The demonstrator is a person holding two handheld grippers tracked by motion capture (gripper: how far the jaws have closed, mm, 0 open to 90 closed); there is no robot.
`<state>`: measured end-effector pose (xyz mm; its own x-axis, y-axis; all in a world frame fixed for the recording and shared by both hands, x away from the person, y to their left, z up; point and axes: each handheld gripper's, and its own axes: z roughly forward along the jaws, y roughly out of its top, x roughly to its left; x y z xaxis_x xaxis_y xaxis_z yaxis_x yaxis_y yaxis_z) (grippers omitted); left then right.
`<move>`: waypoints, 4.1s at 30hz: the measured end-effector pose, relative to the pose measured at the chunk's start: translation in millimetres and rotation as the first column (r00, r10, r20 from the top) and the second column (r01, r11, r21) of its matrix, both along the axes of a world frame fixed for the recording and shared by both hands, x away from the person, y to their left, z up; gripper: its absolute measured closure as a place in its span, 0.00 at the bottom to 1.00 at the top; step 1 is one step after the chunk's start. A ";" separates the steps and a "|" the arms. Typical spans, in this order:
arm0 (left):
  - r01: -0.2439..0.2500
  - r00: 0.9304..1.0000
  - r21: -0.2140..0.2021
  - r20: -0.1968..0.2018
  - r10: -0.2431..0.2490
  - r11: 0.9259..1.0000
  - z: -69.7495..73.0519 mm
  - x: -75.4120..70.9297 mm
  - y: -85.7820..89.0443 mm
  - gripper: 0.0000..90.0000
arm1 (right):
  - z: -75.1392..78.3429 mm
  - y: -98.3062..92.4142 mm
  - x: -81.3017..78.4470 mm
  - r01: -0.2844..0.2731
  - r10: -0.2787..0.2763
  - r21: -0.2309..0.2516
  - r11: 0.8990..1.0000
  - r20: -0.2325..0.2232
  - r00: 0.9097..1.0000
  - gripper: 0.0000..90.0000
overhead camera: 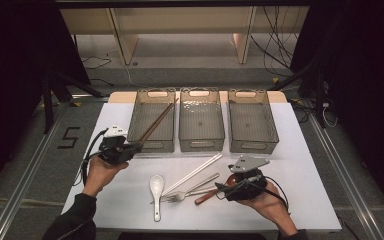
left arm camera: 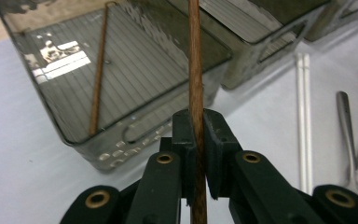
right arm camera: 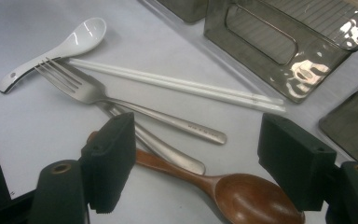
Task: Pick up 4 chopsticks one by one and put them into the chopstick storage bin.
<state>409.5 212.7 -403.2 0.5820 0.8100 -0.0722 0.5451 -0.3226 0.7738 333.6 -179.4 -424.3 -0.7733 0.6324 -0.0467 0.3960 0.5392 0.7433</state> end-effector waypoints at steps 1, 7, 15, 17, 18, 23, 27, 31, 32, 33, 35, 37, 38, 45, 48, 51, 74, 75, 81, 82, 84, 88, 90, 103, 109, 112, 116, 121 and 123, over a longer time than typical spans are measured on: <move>-0.007 1.000 -0.001 0.003 0.007 1.000 1.1 3.3 0.8 0.93 | 0.0 -0.3 -0.7 0.004 -0.004 0.004 1.000 0.002 1.000 0.32; -0.025 1.000 0.029 0.000 0.025 0.999 6.8 27.5 2.8 0.93 | -0.9 -2.5 -2.8 0.006 -0.006 0.020 1.000 0.001 1.000 0.32; -0.055 0.998 0.061 -0.007 0.056 0.997 6.0 54.8 5.3 0.93 | -2.2 -4.8 -4.2 0.005 -0.005 0.021 1.000 0.002 1.000 0.31; -0.065 0.998 0.063 -0.012 0.066 0.996 4.4 59.0 7.2 0.93 | -2.2 -5.5 -4.5 0.007 -0.007 0.021 1.000 0.002 1.000 0.31; -0.072 0.997 0.057 -0.012 0.073 0.996 2.9 61.2 8.1 0.93 | -2.0 -6.0 -4.7 0.005 -0.005 0.020 1.000 0.003 1.000 0.32; -0.089 0.996 0.055 -0.024 0.091 0.994 -0.7 71.2 11.8 0.93 | -1.9 -6.7 -5.0 0.006 -0.006 0.016 1.000 0.005 1.000 0.31; -0.099 0.994 0.062 -0.033 0.101 0.993 -1.8 78.0 11.3 0.93 | -2.3 -5.8 -5.3 0.006 -0.006 0.014 1.000 0.005 1.000 0.32; -0.102 0.993 0.071 -0.049 0.106 0.992 -5.3 84.6 9.2 0.93 | -2.9 -5.5 -5.5 0.004 -0.004 0.010 1.000 0.004 1.000 0.32; -0.101 0.993 0.076 -0.050 0.105 0.992 -6.7 86.0 8.8 0.93 | -2.9 -5.7 -5.4 0.003 -0.003 0.009 1.000 0.004 1.000 0.32; -0.102 0.993 0.081 -0.055 0.106 0.992 -8.2 87.1 8.5 0.93 | -2.8 -6.0 -5.4 0.003 -0.003 0.010 1.000 0.004 1.000 0.32; -0.107 0.991 0.077 -0.066 0.112 0.991 -10.8 89.2 8.5 0.93 | -2.7 -6.8 -5.3 0.005 -0.005 0.011 1.000 0.004 1.000 0.32; -0.111 0.990 0.068 -0.074 0.116 0.991 -13.2 90.7 8.6 0.93 | -3.1 -7.1 -5.4 0.008 -0.008 0.011 1.000 0.002 1.000 0.32; -0.112 0.990 0.065 -0.078 0.117 0.992 -14.4 91.2 7.9 0.93 | -3.4 -7.1 -5.6 0.006 -0.006 0.008 1.000 0.001 1.000 0.32; -0.127 0.987 0.057 -0.095 0.132 0.990 -15.0 94.1 1.3 0.77 | -2.4 -7.3 -6.1 0.002 -0.002 0.008 1.000 0.005 1.000 0.32; -0.135 0.986 0.051 -0.093 0.139 0.990 -10.5 91.6 -2.2 0.59 | -1.6 -8.0 -6.5 0.005 -0.005 0.012 1.000 0.006 1.000 0.32; -0.113 0.989 0.047 -0.090 0.117 0.992 -4.4 86.0 -7.1 0.51 | -0.7 -9.5 -6.7 0.008 -0.009 0.014 1.000 0.009 1.000 0.32; 0.019 0.993 -0.052 -0.117 -0.025 0.998 -6.4 16.3 -44.6 0.26 | -3.6 -14.0 -14.2 0.035 -0.036 0.051 0.998 0.018 0.999 0.32; 0.022 0.992 -0.045 -0.121 -0.028 0.999 -8.2 15.4 -45.7 0.26 | -4.1 -14.0 -14.4 0.036 -0.037 0.053 0.998 0.020 0.999 0.32; 0.040 0.989 -0.026 -0.141 -0.043 0.999 -17.8 11.8 -56.8 0.26 | -6.4 -13.4 -15.5 0.036 -0.037 0.055 0.998 0.018 0.999 0.32; 0.041 0.989 -0.020 -0.142 -0.043 0.999 -19.1 10.8 -60.0 0.26 | -6.7 -13.4 -15.6 0.035 -0.036 0.054 0.998 0.018 0.999 0.32; 0.052 0.988 -0.011 -0.145 -0.053 0.999 -20.8 9.0 -65.7 0.25 | -7.1 -13.2 -15.7 0.035 -0.036 0.053 0.998 0.017 0.999 0.32; 0.069 0.986 0.005 -0.150 -0.068 0.998 -21.7 6.3 -73.2 0.24 | -7.5 -13.4 -16.1 0.037 -0.038 0.053 0.998 0.016 0.999 0.32; 0.071 0.987 0.006 -0.148 -0.069 0.997 -21.5 5.2 -75.9 0.23 | -7.5 -13.7 -16.3 0.037 -0.038 0.054 0.998 0.016 0.999 0.32; 0.119 0.980 0.053 -0.166 -0.109 0.992 -24.4 -1.2 -94.1 0.23 | -7.9 -13.2 -16.3 0.035 -0.036 0.050 0.998 0.016 0.999 0.32; 0.128 0.973 0.082 -0.205 -0.109 0.988 -33.2 0.1 -102.5 0.22 | -8.5 -12.9 -16.4 0.033 -0.034 0.049 0.998 0.012 0.999 0.32; 0.145 0.967 0.109 -0.224 -0.117 0.983 -38.0 0.2 -107.8 0.22 | -8.8 -12.6 -16.4 0.032 -0.033 0.048 0.998 0.010 0.999 0.32; 0.154 0.962 0.136 -0.246 -0.117 0.979 -46.2 1.8 -114.7 0.23 | -9.2 -12.0 -16.3 0.028 -0.029 0.046 0.999 0.008 1.000 0.32; 0.178 0.952 0.157 -0.279 -0.129 0.971 -54.8 3.3 -119.1 0.30 | -10.0 -11.3 -16.3 0.029 -0.029 0.045 0.999 0.004 1.000 0.32; 0.189 0.947 0.158 -0.291 -0.137 0.969 -57.1 3.5 -120.3 0.32 | -10.2 -11.4 -16.1 0.029 -0.029 0.045 0.999 0.005 1.000 0.32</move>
